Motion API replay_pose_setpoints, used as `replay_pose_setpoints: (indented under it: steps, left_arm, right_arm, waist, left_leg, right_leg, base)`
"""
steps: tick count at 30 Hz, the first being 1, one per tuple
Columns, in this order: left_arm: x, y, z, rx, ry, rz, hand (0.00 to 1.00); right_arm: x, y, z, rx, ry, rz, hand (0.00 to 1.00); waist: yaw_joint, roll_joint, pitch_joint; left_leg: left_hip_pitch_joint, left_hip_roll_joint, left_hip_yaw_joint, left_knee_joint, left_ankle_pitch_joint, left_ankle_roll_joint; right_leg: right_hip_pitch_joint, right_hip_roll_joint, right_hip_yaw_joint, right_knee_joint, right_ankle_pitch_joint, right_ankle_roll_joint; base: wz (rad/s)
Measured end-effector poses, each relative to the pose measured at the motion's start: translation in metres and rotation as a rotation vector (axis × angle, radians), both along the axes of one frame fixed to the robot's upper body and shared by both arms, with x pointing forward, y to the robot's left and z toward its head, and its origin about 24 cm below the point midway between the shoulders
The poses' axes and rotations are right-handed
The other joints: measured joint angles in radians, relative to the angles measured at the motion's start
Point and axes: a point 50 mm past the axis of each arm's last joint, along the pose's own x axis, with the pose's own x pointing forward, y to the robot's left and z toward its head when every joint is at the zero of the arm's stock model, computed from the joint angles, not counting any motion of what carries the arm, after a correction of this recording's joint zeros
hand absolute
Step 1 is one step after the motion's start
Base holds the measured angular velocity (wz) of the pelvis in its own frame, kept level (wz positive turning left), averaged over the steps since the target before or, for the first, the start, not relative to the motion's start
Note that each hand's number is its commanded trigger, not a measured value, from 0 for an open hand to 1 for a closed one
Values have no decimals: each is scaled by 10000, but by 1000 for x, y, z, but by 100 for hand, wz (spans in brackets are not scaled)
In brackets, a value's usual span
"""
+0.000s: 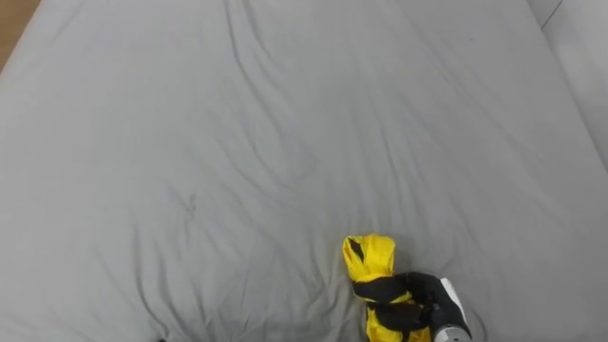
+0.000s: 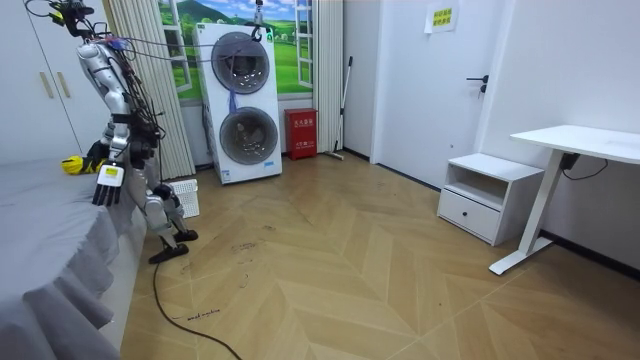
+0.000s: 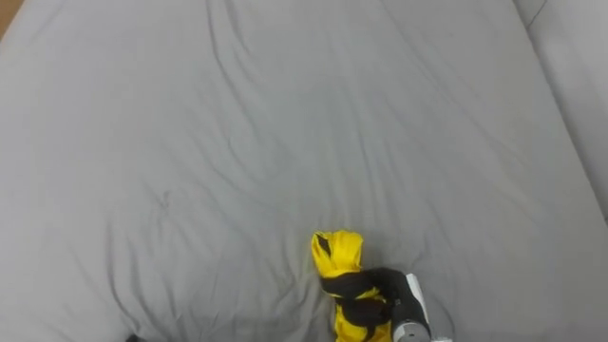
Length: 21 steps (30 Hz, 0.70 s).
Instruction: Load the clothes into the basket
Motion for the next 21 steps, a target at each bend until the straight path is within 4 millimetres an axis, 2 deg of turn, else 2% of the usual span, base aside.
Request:
replay_pose_setpoints:
  steps: [16, 21]
  left_arm:
    - [3, 0, 1, -7, -139, -49, 0]
    - [-1, 0, -1, -41, 129, -35, 0]
  right_arm:
    - [3, 0, 2, -113, 0, 436, 100]
    - [5, -1, 7, 295, -214, 111, 100]
  waist:
    - [-5, -31, -4]
    - [-19, -57, -15]
  left_leg:
    - [-125, -16, -37, 69, 21, 33]
    - [334, -18, -36, -33, 24, 31]
  right_leg:
    - [-39, -22, -110, 1, 0, 0]
    - [348, -29, -81, -10, -1, 2]
  base:
    - [1]
    - [0]
